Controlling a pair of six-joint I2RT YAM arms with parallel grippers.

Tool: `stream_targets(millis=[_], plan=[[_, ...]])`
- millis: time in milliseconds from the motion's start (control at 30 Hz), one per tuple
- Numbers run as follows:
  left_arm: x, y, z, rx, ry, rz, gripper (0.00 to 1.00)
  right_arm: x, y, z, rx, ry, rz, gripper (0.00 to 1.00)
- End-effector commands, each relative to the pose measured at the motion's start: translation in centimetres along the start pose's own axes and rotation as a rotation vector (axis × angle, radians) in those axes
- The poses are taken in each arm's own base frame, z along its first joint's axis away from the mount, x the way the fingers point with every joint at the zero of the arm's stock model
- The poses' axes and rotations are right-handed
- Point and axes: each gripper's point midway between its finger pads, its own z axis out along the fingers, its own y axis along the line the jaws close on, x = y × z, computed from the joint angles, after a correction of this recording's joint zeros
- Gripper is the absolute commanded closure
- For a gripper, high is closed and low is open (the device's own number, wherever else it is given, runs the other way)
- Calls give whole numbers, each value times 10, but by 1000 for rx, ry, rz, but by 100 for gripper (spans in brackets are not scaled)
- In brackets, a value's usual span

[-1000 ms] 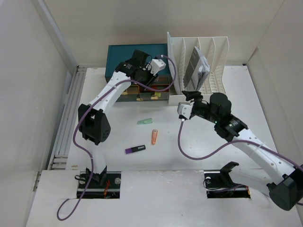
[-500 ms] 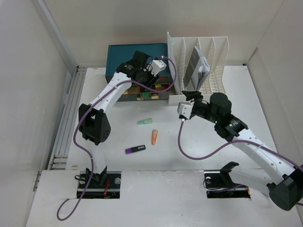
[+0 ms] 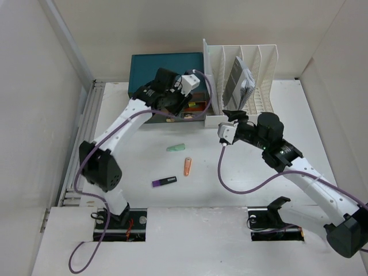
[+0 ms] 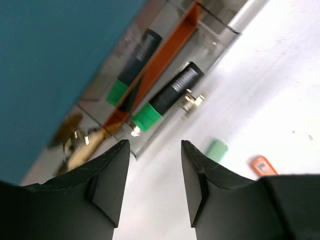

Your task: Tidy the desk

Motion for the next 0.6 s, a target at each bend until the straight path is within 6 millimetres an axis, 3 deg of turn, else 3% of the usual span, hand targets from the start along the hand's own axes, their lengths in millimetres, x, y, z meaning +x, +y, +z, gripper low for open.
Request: stream_targets(millis=[0,67,100,133,167,233,300,333,367,400,433,467,500,533,567], plan=[[-26,-18,-58,-13,-165,-24,58,-10,-8,-5,31,-49,45,38],[-24,-27,-69,-9,-198,-46,58,-13,-12,-6,34,-66,78,38],[-29,-34,-89,-10,-245,-47,58,-11,-11,-5,24,-61,102,38],[-14,-41,-90,8,-226,-78,58,-13,-11,-3,13,-68,142,42],[-24,-47,-112,9,-302,-77,58,-14,-4,-2,-29,-81,171,44],[-14,-50,-125,-6,-328,-109,58,-19,-1,0,-80,-99,220,49],[-16,-38,-148,-93,-403,-184,64,-21,23,11,-215,-127,287,49],[-19,-33,-181,-149,-489,-220,68,-24,32,12,-294,-120,331,49],[-7,-30,-185,-188,-503,-263,73,-15,51,25,-386,-104,390,49],[-6,-11,-203,-299,-579,-327,82,-24,63,30,-467,-131,423,49],[-4,-8,-243,-338,-707,-409,85,-25,75,37,-534,-121,457,47],[20,-4,-236,-386,-712,-459,87,-34,75,40,-594,-102,484,39],[33,8,-250,-478,-765,-520,89,-26,99,55,-684,-62,530,23],[37,15,-268,-531,-856,-570,94,-44,116,60,-765,-88,521,21],[51,18,-302,-579,-968,-610,96,-53,125,65,-809,-99,504,20]])
